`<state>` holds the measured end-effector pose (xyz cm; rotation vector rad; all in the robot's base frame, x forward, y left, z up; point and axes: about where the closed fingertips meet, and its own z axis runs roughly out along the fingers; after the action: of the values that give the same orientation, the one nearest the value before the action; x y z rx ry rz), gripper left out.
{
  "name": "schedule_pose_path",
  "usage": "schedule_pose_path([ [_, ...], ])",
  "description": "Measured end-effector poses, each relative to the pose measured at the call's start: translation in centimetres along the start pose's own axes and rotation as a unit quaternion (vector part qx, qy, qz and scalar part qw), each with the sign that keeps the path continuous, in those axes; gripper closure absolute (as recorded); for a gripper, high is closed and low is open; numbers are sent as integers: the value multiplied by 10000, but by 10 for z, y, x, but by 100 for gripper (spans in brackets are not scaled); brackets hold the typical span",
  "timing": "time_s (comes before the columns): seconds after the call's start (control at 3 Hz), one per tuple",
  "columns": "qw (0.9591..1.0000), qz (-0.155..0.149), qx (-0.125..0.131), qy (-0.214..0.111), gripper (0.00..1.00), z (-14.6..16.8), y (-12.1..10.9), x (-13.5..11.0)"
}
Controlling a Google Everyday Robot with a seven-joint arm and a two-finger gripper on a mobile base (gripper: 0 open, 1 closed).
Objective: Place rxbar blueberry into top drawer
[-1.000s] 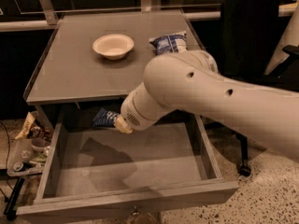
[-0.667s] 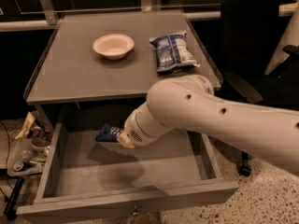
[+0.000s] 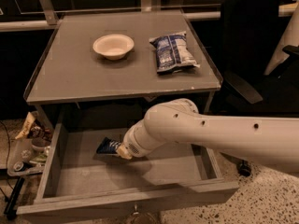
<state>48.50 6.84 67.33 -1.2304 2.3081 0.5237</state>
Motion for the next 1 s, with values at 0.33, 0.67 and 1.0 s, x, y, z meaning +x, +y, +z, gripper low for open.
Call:
schedule_pose_path([
  [0.33,9999,-38,-108,31,100,36,-12,7],
  [0.67,9997,-53,-192,103,100,60,-20,11],
  [1.0,9997,-50,-204,111,81,61,-20,12],
])
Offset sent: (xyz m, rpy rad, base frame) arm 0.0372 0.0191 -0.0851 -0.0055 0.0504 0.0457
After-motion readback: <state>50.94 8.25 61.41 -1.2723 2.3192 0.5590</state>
